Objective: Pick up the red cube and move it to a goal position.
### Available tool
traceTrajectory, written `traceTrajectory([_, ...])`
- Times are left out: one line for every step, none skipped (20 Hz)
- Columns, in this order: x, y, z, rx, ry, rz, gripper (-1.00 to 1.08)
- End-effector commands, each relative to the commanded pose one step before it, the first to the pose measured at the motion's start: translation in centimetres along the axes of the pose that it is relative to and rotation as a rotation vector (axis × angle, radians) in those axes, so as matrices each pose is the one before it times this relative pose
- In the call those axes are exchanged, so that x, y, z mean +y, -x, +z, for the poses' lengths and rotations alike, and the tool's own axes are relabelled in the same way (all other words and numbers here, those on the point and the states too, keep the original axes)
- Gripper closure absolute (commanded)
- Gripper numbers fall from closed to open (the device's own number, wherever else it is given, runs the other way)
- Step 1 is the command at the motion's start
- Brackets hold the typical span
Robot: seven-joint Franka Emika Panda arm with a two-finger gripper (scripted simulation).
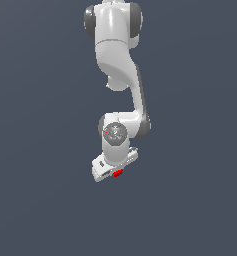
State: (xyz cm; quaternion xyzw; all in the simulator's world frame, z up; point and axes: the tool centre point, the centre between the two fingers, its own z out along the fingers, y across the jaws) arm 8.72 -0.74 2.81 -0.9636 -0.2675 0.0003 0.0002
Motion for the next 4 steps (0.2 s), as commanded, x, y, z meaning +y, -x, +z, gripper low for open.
traceTrajectory([0.101,-0.149,-0.045,0.00058,0.00039,-0.00005,1.08])
traceTrajectory([-0.002,0.002,0.002,0.0,0.0,0.0,1.08])
traceTrajectory([-0.014,0.018,0.003,0.0,0.0,0.0,1.08])
traceTrajectory([-0.007,0.009,0.001,0.0,0.0,0.0,1.08])
